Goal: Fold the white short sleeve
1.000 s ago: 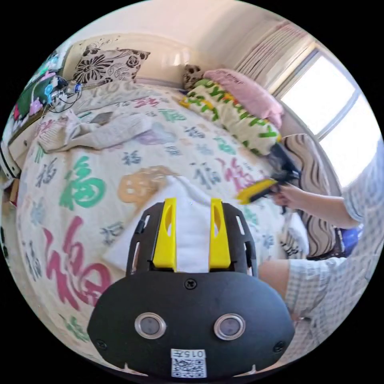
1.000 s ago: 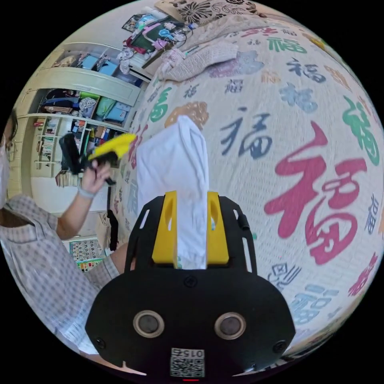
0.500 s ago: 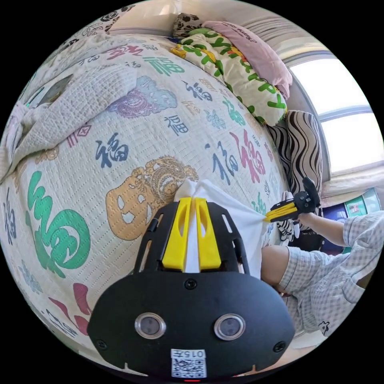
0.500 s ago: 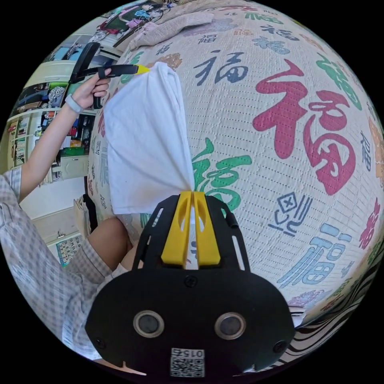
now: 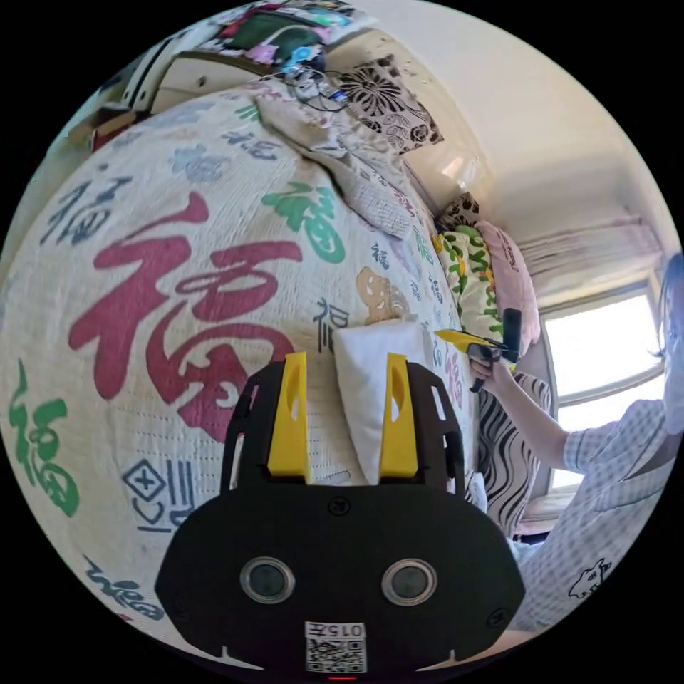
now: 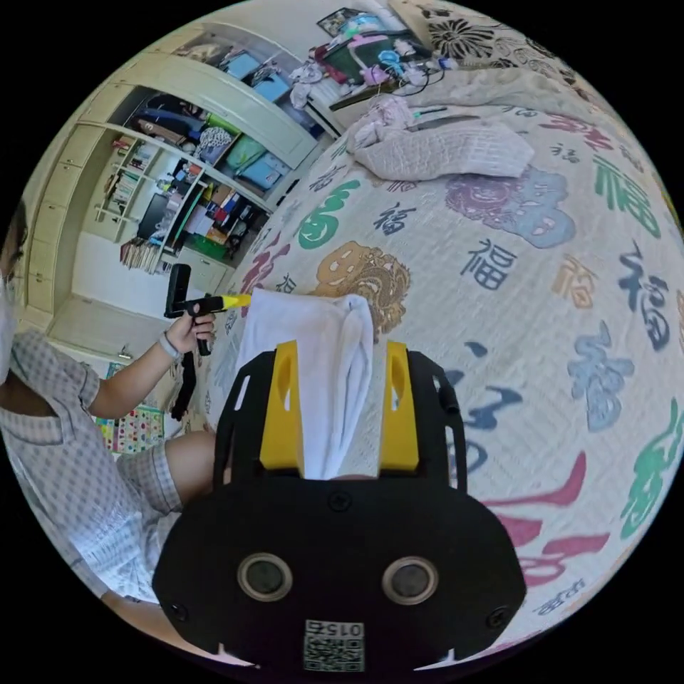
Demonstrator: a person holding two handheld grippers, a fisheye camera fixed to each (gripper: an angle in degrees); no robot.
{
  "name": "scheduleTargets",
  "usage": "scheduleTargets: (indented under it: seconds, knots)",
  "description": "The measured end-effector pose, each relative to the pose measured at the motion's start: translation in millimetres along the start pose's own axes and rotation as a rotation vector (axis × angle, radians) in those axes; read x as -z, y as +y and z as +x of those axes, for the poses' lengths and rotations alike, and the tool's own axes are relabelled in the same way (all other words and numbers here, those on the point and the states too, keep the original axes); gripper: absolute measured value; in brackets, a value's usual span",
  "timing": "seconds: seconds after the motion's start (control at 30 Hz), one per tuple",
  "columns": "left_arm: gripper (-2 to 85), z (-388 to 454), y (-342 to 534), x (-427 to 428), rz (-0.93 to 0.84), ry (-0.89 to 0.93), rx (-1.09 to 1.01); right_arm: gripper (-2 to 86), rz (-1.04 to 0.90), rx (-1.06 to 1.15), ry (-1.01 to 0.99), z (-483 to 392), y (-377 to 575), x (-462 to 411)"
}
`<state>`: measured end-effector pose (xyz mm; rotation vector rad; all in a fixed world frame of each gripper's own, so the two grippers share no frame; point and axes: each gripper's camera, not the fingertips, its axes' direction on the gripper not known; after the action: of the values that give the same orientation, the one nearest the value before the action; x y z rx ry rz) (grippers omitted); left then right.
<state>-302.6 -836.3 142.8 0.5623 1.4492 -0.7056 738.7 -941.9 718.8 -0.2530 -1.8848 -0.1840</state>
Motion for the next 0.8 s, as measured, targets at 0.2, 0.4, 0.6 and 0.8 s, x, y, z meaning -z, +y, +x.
scheduleTargets:
  seconds: [0.2, 0.4, 0.6, 0.8]
  knots:
    - [9.0, -16.7, 2.8, -20.8, 0.035, 0.143, 0.030, 9.2, -0.209, 0.022, -0.041, 40.7, -46.3, -47.0]
    - [0.3, 0.8, -3.2, -24.2, -0.112, 0.153, -0.107, 1.4, -0.150, 0.026, -0.141, 56.1, -34.5, -31.1]
    - [-0.2, 42.0, 25.6, 8.9, -0.060, 0.110, -0.320, 0.5, 0.002, 0.133, -0.070, 28.6, -1.8, -2.6]
    - [-0.1, 107.3, 111.2, 43.7, 0.050, 0.045, -0.629, 0.3, 0.088, 0.252, -0.048, -12.7, 67.4, 18.8]
